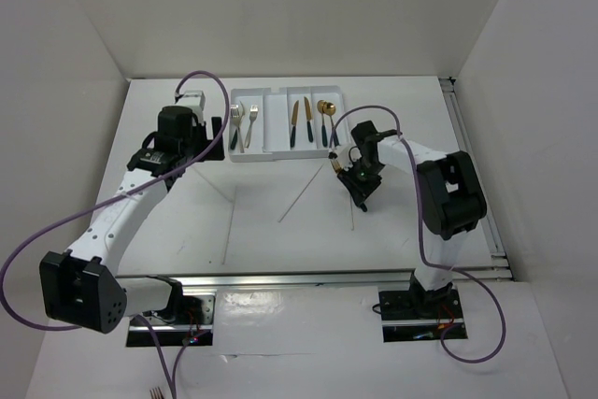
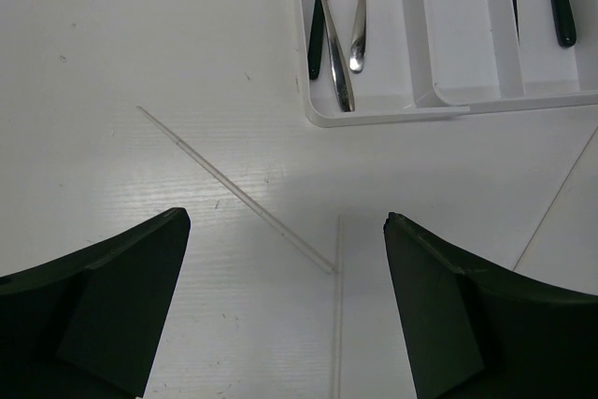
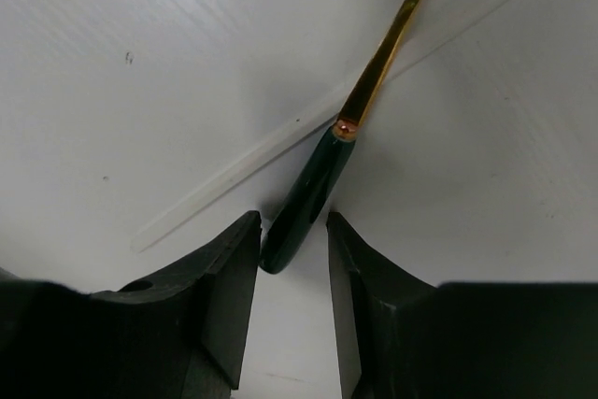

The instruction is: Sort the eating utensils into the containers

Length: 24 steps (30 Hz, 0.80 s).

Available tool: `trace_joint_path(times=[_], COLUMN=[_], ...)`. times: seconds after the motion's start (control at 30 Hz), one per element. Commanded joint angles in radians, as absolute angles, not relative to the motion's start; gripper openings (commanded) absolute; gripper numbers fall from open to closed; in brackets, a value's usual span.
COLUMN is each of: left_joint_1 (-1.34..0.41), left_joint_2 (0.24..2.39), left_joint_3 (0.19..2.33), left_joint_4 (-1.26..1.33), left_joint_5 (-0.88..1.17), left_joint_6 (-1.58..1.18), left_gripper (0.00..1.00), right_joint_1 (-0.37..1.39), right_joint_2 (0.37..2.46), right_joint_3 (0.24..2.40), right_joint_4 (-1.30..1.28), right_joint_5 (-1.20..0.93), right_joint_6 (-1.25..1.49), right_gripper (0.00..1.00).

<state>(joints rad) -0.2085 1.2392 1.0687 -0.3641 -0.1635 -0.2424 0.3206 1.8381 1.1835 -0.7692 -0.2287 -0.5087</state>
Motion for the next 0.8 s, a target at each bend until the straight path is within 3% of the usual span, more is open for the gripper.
trace_joint_path(times=[0.0, 0.1, 0.13, 0.17, 0.33, 0.47, 0.67, 0.77], left_joint_1=[-0.212, -0.212, -0.212, -0.212, -0.212, -0.212, -0.212, -0.212], left_joint_2=[1.244, 1.265, 1.266, 1.275, 1.284, 1.275, 1.229, 1.229], left_joint_3=[1.097, 1.097, 1.097, 1.097, 1.106, 1.088, 1.049, 1.083], left_joint_4=[-0.339, -0.339, -0.339, -0.339, -0.327, -0.316, -0.292, -0.281], left_joint_5=[-0.178, -0.178, -0.178, -0.178, -0.189, -0.189, -0.291, -0.356], left_joint_6=[-0.252, -0.252, -0.252, -0.242, -0.242, -0.242, -0.264, -0.250], left_gripper=[1.00, 1.00, 1.00, 1.00, 1.00, 1.00, 1.00, 1.00], right_joint_1=[0.319, 0.319, 0.319, 0.319, 0.301, 0.250, 0.221, 0.254], right_joint_2=[1.864, 1.897, 1.919, 1.930, 1.908, 1.740, 1.385, 1.303], right_joint_3=[1.173, 1.173, 1.173, 1.173, 1.172, 1.152, 1.117, 1.089], right_joint_4=[-0.712, -0.690, -0.681, -0.681, -0.681, -0.672, -0.582, -0.444], right_joint_5=[-0.187, -0.175, -0.164, -0.147, -0.138, -0.149, -0.400, -0.517], right_joint_6=[-0.489, -0.489, -0.489, -0.489, -0.480, -0.460, -0.587, -0.598], right_gripper=[0.43, 0.38, 0.15, 0.00, 0.00, 0.00, 0.00, 0.00])
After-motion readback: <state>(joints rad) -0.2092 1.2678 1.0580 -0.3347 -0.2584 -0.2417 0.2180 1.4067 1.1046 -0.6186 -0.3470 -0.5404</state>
